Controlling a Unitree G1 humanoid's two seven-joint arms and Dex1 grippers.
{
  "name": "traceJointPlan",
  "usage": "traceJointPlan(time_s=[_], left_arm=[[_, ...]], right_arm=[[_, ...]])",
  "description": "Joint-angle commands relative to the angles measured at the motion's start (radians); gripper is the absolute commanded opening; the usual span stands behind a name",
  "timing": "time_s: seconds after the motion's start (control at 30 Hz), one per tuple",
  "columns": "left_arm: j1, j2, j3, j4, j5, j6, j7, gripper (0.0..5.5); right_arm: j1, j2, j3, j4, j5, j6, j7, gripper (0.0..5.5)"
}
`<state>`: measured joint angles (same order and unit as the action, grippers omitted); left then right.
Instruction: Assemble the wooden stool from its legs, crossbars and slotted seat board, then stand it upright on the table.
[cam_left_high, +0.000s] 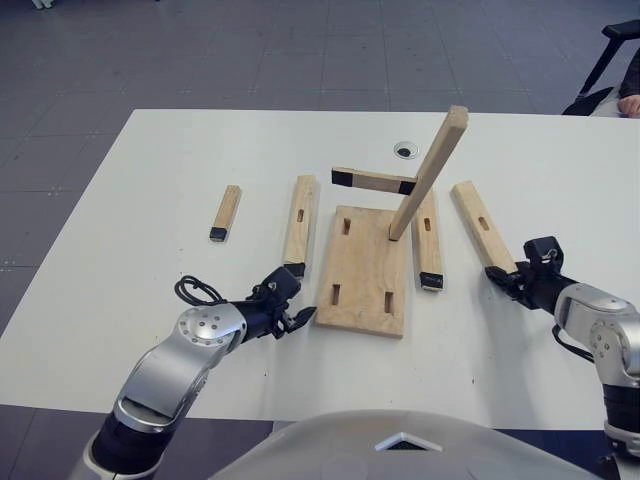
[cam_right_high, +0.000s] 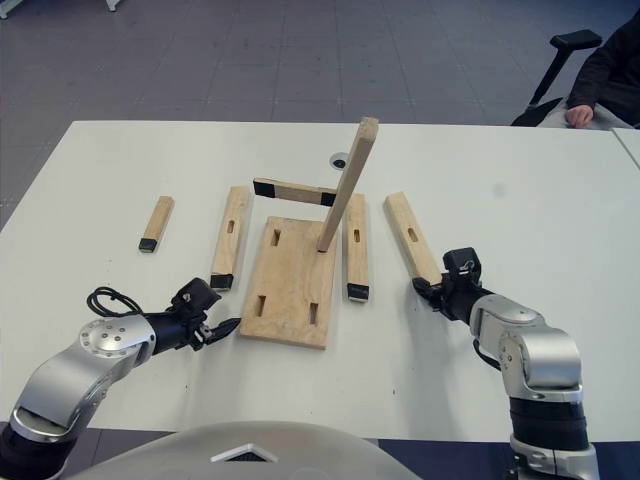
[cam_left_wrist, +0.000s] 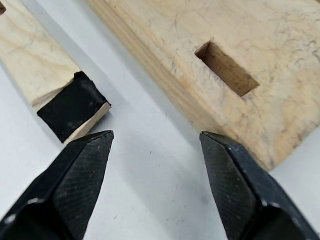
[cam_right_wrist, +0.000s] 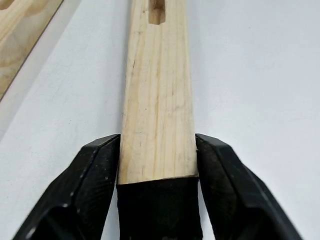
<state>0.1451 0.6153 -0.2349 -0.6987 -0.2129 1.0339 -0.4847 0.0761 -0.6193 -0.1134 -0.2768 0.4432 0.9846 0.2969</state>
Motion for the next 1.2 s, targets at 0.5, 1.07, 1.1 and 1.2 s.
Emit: traceJointPlan(time_s=[0.5,1.07,1.1,1.2], left_arm=[[-0.155,0.051,-0.184,0.091,0.067,-0.059,-0.028,3.22],[-0.428,-0.049,0.370,0.052,-0.344,0.207,-0.202,3.22],[-0.513,-0.077,0.495,0.111,-0.475,0.239,-0.241,3.22],[-0.724,-0.105,0.725,0.308,-0.810,0.288,-0.305,3.22]], right_arm=[[-0.690,0.038,-0.341,0.102,0.099,0.091,-0.132,2.02],[-0.949,0.205,-0.299,0.046,0.298,0.093,-0.091,2.02],[-0.970,0.220,-0.327,0.051,0.392,0.116,-0.043,2.02],[-0.999,0.227,-0.356,0.081,0.638,0.179,0.126,2.02]])
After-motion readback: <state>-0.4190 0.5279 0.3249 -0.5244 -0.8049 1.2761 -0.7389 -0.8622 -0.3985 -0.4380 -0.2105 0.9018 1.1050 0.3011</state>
